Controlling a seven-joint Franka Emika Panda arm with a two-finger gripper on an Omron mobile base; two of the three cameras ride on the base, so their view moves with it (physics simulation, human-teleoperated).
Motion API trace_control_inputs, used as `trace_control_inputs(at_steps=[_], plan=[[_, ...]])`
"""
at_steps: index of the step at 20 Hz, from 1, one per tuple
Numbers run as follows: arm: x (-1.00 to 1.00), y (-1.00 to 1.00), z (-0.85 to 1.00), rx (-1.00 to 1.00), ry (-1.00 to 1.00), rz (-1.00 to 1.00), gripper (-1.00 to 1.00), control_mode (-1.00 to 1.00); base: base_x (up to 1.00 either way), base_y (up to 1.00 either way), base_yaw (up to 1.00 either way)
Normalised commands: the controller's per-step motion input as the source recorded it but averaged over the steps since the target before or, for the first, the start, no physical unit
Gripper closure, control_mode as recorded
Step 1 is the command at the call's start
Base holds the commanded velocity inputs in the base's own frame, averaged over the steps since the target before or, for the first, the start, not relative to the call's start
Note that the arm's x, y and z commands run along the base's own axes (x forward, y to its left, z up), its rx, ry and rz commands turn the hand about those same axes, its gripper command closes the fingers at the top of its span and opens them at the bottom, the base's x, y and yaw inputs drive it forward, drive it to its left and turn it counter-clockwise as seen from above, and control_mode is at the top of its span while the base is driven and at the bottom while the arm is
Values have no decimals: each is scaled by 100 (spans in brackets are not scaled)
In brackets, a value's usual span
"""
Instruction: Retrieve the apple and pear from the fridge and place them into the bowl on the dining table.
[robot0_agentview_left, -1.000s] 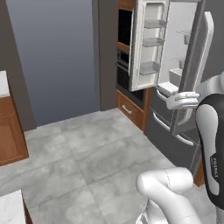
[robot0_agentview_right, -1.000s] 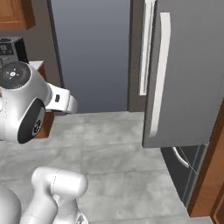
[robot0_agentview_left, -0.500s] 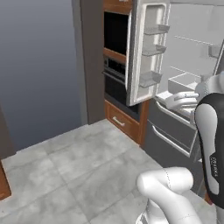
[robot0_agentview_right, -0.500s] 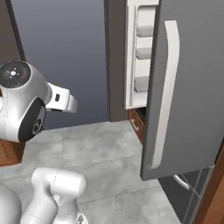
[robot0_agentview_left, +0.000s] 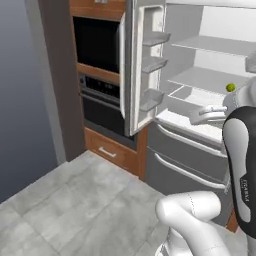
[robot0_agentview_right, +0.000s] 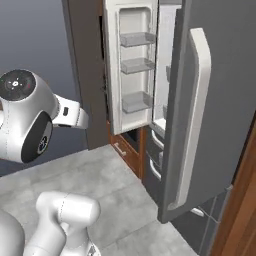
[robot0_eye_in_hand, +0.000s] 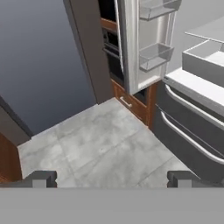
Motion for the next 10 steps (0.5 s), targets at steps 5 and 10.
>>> trace_control_inputs(at_steps=[5,10], plan=[[0,0,0,0,0,0,-100,100,58,27,-51],[0,0,0,0,0,0,-100,100,44,10,-58]])
